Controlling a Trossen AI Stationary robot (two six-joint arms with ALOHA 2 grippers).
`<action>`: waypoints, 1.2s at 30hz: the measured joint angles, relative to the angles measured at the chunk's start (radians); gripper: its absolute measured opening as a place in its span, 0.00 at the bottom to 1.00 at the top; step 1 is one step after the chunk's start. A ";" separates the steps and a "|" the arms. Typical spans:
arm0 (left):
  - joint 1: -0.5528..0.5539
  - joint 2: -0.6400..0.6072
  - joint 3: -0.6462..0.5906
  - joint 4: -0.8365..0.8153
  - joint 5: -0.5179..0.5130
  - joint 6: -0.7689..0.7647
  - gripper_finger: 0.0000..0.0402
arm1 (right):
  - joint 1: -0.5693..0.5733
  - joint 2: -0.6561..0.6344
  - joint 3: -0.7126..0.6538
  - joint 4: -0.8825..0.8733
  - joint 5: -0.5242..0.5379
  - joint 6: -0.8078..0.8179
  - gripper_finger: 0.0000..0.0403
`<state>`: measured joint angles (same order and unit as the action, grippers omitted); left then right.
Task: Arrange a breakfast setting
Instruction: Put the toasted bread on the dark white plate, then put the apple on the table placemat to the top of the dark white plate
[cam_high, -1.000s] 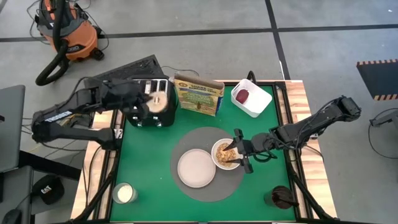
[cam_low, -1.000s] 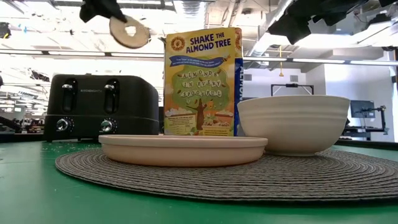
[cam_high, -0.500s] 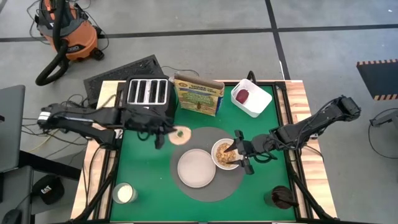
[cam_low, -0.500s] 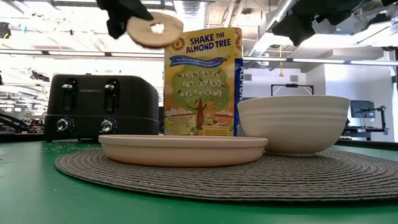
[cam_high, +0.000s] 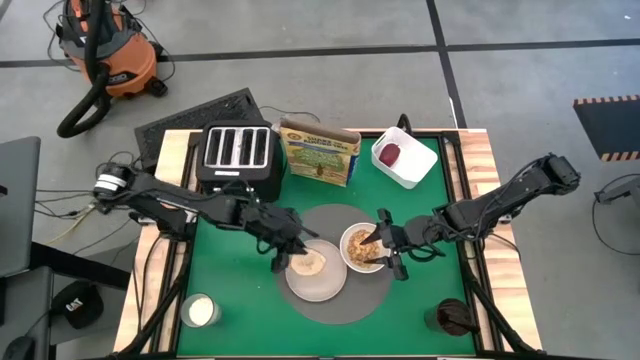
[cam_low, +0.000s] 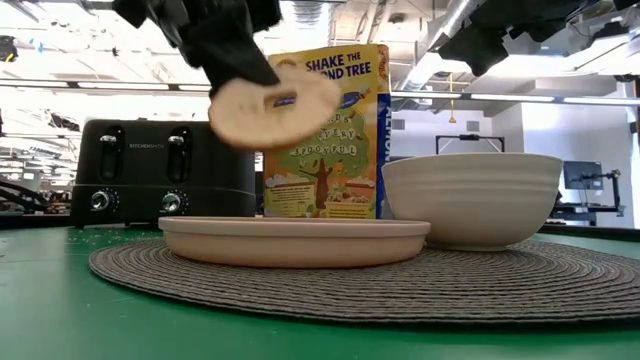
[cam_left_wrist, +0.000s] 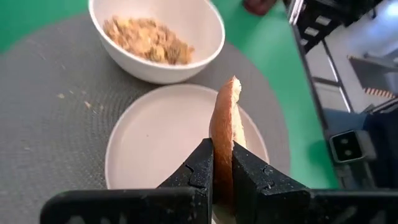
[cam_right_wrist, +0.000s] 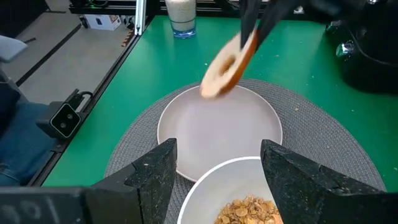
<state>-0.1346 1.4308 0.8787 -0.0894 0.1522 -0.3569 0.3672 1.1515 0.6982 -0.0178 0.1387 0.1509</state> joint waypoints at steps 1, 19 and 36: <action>-0.003 0.024 0.000 0.016 0.001 0.001 0.04 | 0.000 0.000 0.000 0.000 0.000 0.000 0.65; -0.006 0.258 0.001 0.124 0.023 0.007 0.04 | -0.001 0.000 0.000 0.004 0.002 0.010 0.65; -0.003 0.258 0.001 0.095 -0.071 0.050 0.37 | -0.001 0.000 0.000 0.002 0.002 0.007 0.65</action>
<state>-0.1379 1.6890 0.8795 0.0051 0.0814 -0.3069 0.3660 1.1515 0.6979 -0.0154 0.1402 0.1577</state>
